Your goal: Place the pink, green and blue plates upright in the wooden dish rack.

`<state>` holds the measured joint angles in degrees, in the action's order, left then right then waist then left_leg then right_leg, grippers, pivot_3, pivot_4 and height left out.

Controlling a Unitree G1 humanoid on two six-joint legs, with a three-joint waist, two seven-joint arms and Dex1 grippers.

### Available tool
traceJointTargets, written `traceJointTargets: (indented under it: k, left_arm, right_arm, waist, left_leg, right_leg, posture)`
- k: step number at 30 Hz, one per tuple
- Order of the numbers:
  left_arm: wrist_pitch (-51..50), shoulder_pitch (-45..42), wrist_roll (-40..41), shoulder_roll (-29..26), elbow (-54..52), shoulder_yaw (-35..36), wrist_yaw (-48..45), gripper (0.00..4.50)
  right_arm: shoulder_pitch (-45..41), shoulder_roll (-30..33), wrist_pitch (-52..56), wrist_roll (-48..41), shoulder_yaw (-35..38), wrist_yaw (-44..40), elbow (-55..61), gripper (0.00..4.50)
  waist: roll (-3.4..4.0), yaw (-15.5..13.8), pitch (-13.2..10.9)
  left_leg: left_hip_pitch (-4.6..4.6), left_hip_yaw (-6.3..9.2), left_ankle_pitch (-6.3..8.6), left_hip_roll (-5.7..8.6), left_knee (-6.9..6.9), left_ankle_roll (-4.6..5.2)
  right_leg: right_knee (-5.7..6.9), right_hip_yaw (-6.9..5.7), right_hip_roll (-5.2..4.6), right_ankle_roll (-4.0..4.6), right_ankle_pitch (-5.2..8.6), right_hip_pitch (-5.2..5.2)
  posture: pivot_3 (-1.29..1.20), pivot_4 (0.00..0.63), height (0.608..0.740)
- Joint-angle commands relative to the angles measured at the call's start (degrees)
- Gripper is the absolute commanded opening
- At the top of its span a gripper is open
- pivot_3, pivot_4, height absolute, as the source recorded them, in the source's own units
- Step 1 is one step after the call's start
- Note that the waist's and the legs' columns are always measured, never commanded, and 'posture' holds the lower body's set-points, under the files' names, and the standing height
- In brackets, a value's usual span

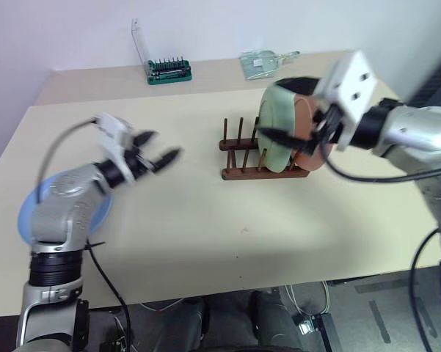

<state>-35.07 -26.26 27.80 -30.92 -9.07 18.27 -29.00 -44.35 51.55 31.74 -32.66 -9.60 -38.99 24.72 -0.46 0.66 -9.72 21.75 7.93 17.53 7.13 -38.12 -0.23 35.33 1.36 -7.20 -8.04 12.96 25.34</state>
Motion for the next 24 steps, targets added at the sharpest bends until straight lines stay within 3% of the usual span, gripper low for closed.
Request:
traceJointTargets:
  k: [1,3,7,10,14,22,24]
  left_arm:
    - [-3.6,-0.7,-5.2,-4.0,-0.9,10.3,13.9,4.45]
    - [-6.4,-0.4,-7.2,-5.5,-1.1,12.3,18.6,4.45]
    - [-27.3,3.0,-13.2,-4.6,-5.1,24.5,34.0,4.45]
    - [-34.7,5.3,-12.5,-2.1,-9.8,26.5,34.5,4.45]
    - [-44.7,2.7,-13.1,7.5,-16.9,35.9,38.4,4.45]
    - [-55.0,-1.1,-17.5,15.2,-18.2,41.7,39.5,4.45]
    - [-55.5,-2.2,-18.4,16.5,-17.5,42.8,39.3,3.94]
  right_arm:
    - [-2.4,-3.8,-3.9,4.5,-1.3,-3.3,-4.1,3.99]
    - [-2.9,-5.8,-4.8,6.2,-1.5,-4.5,-6.3,3.99]
    - [-3.2,-9.9,-8.2,9.0,-3.3,-8.9,-10.9,3.99]
    - [-3.8,-12.4,-9.1,10.4,-3.5,-10.8,-12.9,3.99]
    - [-4.2,-14.9,-10.6,12.3,-3.5,-13.0,-15.2,3.99]
    - [-3.7,-17.4,-12.3,15.0,-2.8,-14.2,-16.5,3.99]
    - [-3.3,-17.5,-12.1,15.3,-2.4,-13.9,-15.9,3.99]
  waist:
    - [-0.05,0.2,0.0]
    - [-0.05,0.0,0.0]
    - [-0.12,0.0,0.0]
    - [-0.15,-0.2,0.0]
    - [-0.33,-1.2,0.1]
    - [-0.43,-1.2,0.2]
    - [-0.45,-1.2,0.2]
  left_leg:
    - [-0.01,0.00,0.00,0.00,0.00,0.00]
    - [0.00,-0.01,0.01,0.02,0.01,-0.01]
    - [0.00,0.02,0.01,0.05,0.01,-0.01]
    - [0.00,0.02,0.02,0.05,0.01,-0.01]
    - [-0.01,0.13,-0.01,0.04,-0.12,-0.07]
    - [-0.04,0.12,-0.02,0.01,-0.10,-0.13]
    - [-0.03,0.13,-0.02,0.01,-0.10,-0.14]
  right_leg:
    - [0.00,0.00,0.00,0.00,0.00,0.00]
    - [-0.02,0.01,0.00,0.01,-0.01,0.01]
    - [-0.05,0.00,0.00,0.00,-0.02,0.00]
    - [-0.01,0.00,0.00,0.00,-0.02,0.02]
    - [-0.03,-0.09,0.01,0.05,-0.11,-0.10]
    - [-0.02,-0.10,0.05,0.07,-0.13,-0.08]
    - [-0.02,-0.11,0.05,0.08,-0.14,-0.08]
  posture:
    - [0.00,0.150,0.740]
    - [0.00,0.150,0.740]
    - [0.00,0.150,0.740]
    - [0.00,0.150,0.740]
    - [0.00,0.150,0.740]
    - [0.00,0.150,0.740]
    - [0.00,0.150,0.740]
